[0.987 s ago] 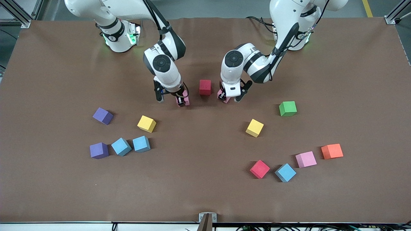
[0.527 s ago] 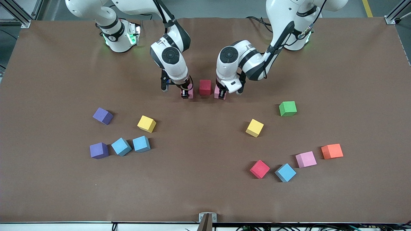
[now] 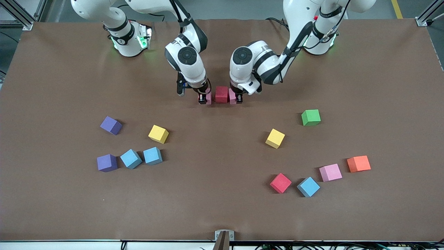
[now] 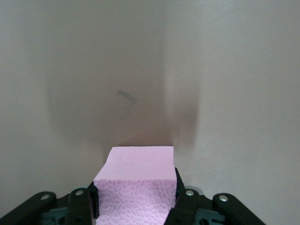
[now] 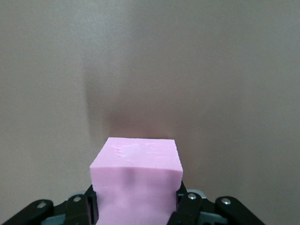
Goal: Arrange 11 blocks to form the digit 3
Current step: 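Set both cubes beside the red cube in a row and open both grippers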
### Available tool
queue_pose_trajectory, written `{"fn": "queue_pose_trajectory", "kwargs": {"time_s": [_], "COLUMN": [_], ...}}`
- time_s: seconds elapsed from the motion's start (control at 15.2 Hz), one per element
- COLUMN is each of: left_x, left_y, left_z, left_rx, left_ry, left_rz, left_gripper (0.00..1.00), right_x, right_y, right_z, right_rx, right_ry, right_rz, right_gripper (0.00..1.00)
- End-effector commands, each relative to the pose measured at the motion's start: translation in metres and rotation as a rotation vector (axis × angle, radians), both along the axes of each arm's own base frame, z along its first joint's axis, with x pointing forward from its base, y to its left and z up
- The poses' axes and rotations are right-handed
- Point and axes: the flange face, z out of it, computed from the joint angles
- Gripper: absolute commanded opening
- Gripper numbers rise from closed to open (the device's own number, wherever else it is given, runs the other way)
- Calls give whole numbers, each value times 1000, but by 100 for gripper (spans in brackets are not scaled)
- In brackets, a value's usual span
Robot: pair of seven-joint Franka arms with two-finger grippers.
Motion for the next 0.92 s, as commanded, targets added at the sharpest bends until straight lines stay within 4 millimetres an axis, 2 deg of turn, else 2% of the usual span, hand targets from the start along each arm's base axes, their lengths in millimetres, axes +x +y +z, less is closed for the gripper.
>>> {"fn": "queue_pose_trajectory", "kwargs": {"time_s": [0.0,0.39,0.86], "left_x": [-3,-4,-5], "left_y": [-4,-3,-9], "left_z": [1,-5,-6], "left_rx": [0,8,-1], "left_ry": [10,14,12], "left_rz": [27,11,-69], "left_gripper": [6,6,7], "right_x": [-15,-24,-15], "right_y": [3,10,22], "right_z": [-4,-11,-14], "right_rx": [2,-7,-6], "right_ry": [5,12,11], "right_rz": [-26,-23,-21], "right_gripper": [33,33,34]}}
